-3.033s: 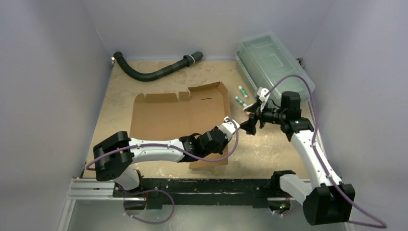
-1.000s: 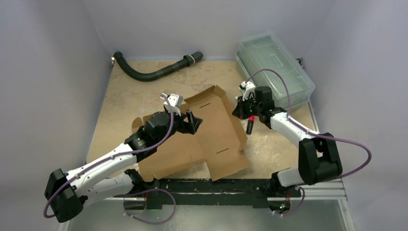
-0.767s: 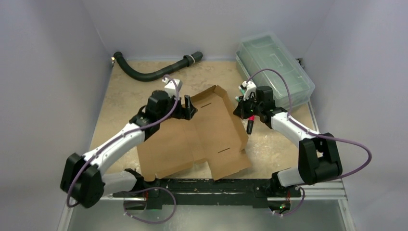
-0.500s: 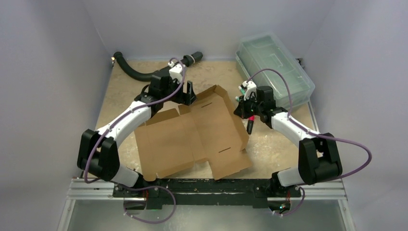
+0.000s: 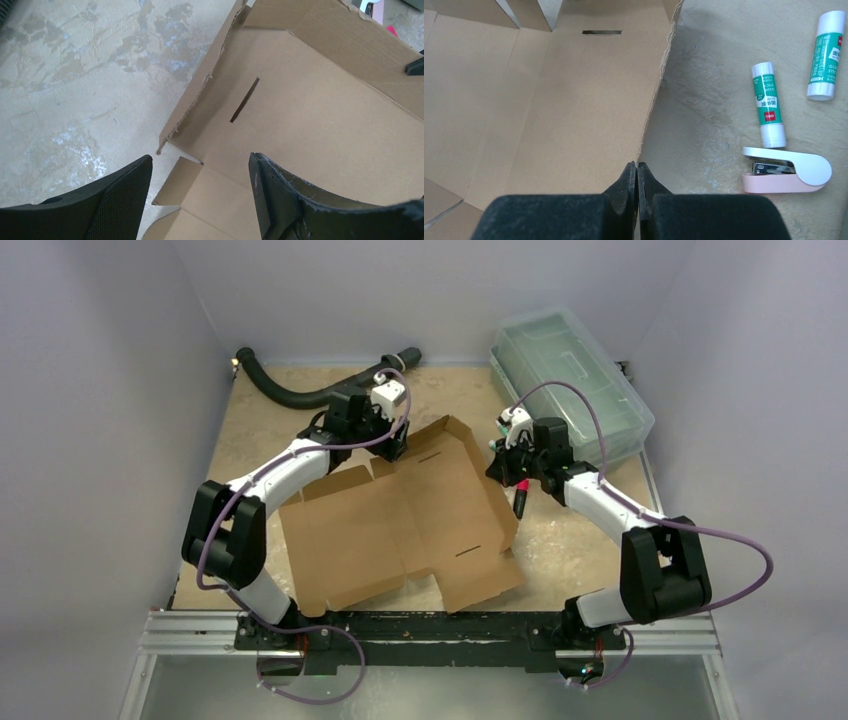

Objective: Fold the paper box

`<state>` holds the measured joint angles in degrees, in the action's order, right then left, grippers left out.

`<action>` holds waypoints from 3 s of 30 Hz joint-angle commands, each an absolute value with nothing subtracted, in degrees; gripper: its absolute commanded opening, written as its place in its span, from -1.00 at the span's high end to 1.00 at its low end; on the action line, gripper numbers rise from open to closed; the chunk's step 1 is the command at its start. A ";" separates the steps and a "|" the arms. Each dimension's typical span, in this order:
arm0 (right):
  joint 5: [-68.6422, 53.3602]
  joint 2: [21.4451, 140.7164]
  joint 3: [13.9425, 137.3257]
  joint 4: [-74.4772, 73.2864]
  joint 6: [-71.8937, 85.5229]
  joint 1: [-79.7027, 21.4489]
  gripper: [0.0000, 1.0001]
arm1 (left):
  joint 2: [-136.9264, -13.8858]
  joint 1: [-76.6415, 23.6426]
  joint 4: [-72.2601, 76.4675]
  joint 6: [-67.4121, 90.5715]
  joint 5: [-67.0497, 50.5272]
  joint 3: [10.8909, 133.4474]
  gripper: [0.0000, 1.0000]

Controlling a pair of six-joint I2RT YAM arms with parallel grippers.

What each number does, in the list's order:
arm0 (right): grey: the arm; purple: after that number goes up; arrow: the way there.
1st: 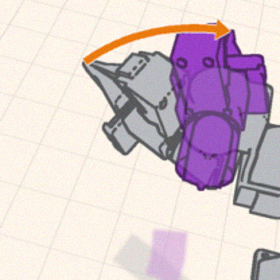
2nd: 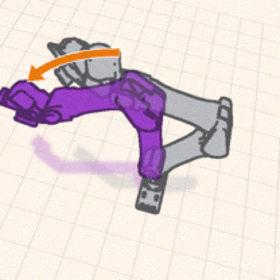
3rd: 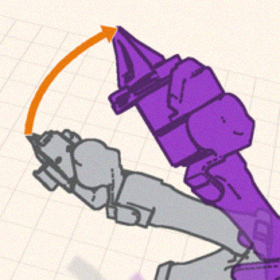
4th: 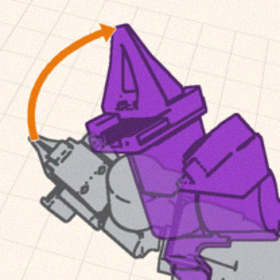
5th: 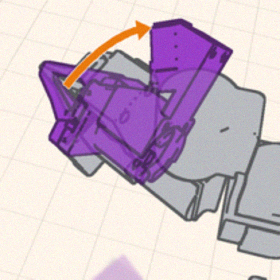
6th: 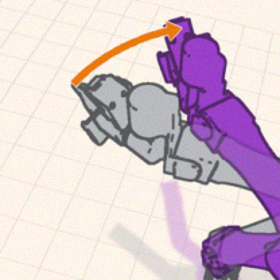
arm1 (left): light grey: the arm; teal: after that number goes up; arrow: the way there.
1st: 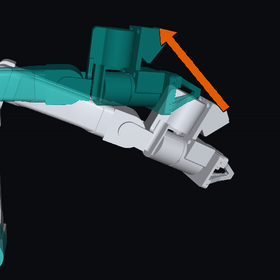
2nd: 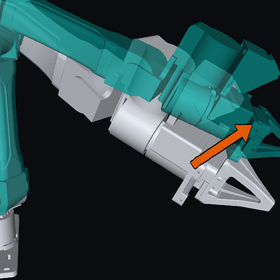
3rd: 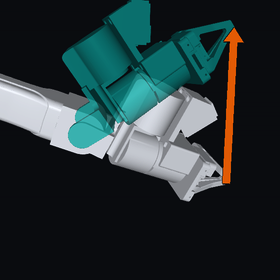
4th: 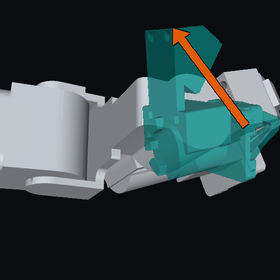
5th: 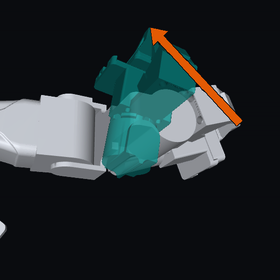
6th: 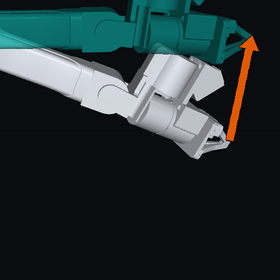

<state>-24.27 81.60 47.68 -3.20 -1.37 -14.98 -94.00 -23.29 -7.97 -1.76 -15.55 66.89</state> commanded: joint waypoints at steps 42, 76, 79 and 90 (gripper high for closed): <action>-30.58 82.35 50.60 -3.60 -5.44 -14.33 1.00 | -104.65 -22.24 8.80 -7.71 -20.79 67.15 0.05; -40.76 79.19 54.29 -7.22 -11.71 -13.35 0.46 | -89.83 -23.26 11.86 -15.66 -20.86 66.88 1.00; -43.43 79.48 56.13 -8.46 -14.07 -13.31 0.21 | -89.11 -23.68 11.24 -16.86 -20.49 66.87 1.00; -45.61 76.17 63.32 -15.45 -24.01 -13.36 -0.81 | -86.50 -23.80 10.91 -18.14 -21.24 66.60 1.00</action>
<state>-43.29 80.47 58.59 -13.26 -18.26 -13.37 -89.30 -23.44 8.56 -17.12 -19.38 65.89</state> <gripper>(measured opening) 0.848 0.009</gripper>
